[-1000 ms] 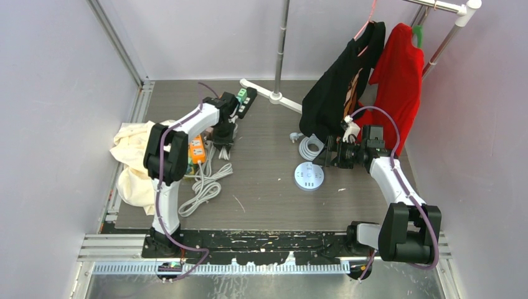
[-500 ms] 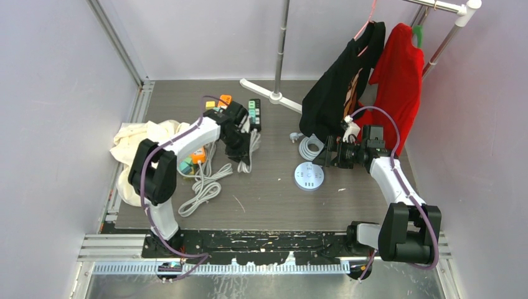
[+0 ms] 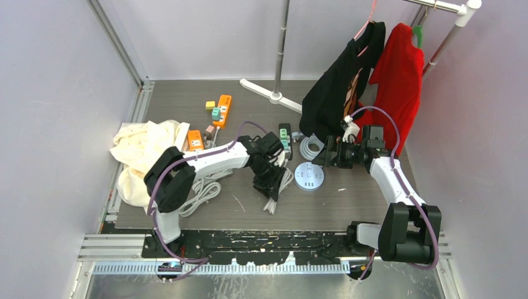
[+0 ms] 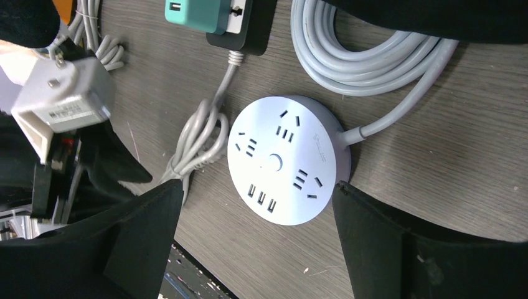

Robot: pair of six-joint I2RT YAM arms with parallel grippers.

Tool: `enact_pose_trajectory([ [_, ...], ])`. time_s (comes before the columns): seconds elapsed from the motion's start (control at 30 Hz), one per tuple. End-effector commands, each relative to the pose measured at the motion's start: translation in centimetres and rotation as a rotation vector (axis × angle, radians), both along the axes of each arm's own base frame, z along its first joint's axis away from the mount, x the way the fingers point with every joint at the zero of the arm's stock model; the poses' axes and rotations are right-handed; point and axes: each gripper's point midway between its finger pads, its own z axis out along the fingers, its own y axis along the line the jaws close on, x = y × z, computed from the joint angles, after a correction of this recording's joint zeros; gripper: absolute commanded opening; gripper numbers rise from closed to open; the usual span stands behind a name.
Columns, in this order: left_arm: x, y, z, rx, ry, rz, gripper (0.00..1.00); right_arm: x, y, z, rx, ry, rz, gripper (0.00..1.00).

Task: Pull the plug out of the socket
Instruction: Move the socket to the center of the board.

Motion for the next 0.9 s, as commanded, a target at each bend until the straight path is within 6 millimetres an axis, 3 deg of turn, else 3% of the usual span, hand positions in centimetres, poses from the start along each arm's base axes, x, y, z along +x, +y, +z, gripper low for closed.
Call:
enact_pose_trajectory([
  [0.0,-1.4,-2.2,2.5,-0.101,0.021,-0.062,0.46,0.6,0.5,1.5,0.018,-0.059,0.038,0.94],
  [0.13,-1.6,-1.9,3.7,-0.133,-0.017,-0.081,0.52,0.3,0.9,2.0,0.016,-0.078,0.080,0.93],
  [0.3,0.9,-1.1,6.4,-0.187,-0.218,-0.066,0.54,-0.1,0.9,2.1,-0.018,-0.097,0.130,0.92],
  [0.47,7.3,-0.3,9.9,-0.222,-0.487,0.084,0.52,-0.4,0.8,2.5,-0.051,-0.140,0.181,0.92],
  [0.6,12.1,1.3,16.1,-0.248,-0.816,0.215,0.53,-1.2,1.0,2.8,-0.067,-0.134,0.244,0.92],
  [0.7,12.9,2.0,19.7,-0.309,-0.949,0.201,0.64,-1.7,1.2,3.8,-0.094,-0.158,0.320,0.92],
  [0.83,12.7,3.2,20.4,-0.349,-0.957,0.241,0.85,-1.8,0.8,4.9,-0.160,-0.204,0.384,0.92],
  [0.87,12.6,3.2,20.1,-0.380,-0.931,0.257,0.86,-1.9,0.8,5.2,-0.173,-0.214,0.401,0.91],
])
